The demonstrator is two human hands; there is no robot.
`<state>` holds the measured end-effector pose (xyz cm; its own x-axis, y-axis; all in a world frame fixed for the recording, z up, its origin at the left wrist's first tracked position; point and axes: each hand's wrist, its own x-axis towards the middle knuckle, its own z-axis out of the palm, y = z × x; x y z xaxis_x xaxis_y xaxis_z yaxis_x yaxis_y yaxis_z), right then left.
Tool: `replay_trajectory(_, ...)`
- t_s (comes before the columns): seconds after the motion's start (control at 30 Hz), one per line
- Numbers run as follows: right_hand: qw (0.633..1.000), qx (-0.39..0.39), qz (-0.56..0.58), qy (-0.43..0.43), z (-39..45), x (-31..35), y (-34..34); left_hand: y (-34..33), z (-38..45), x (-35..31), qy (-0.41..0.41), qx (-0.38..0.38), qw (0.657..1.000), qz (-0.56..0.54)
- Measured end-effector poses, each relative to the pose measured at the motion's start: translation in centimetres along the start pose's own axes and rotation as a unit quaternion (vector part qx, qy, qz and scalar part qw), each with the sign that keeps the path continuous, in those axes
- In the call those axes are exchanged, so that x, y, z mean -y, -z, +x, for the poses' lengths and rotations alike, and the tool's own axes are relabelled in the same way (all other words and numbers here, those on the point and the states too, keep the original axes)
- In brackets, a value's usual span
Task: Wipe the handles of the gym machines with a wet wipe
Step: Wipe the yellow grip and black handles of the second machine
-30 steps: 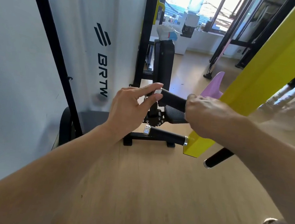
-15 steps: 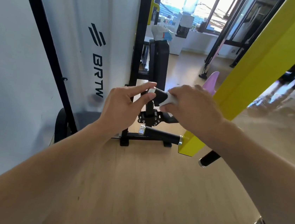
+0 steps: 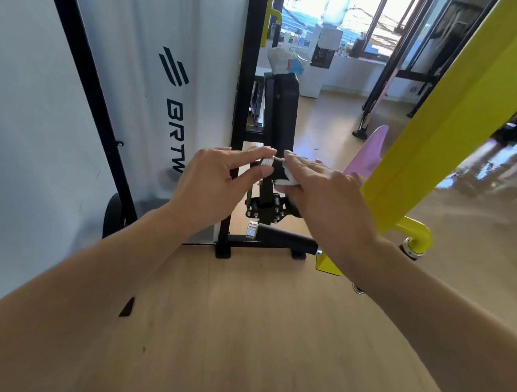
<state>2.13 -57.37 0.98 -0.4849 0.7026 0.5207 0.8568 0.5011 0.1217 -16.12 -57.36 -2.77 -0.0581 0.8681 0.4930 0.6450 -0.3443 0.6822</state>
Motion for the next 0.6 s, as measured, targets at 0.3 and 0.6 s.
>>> replay_trajectory(0.3, 0.968, 0.148, -0.193, -0.061, -0.7, -1.7, 2.1, 0.2, -0.1, -0.2, 0.005, -0.002, 1.000, -0.006)
replay_trajectory(0.6, 0.992, 0.111, 0.015, -0.054, 1.9, 1.6, 0.8, 0.3, -0.2, -0.6, 0.005, -0.003, 1.000, -0.018)
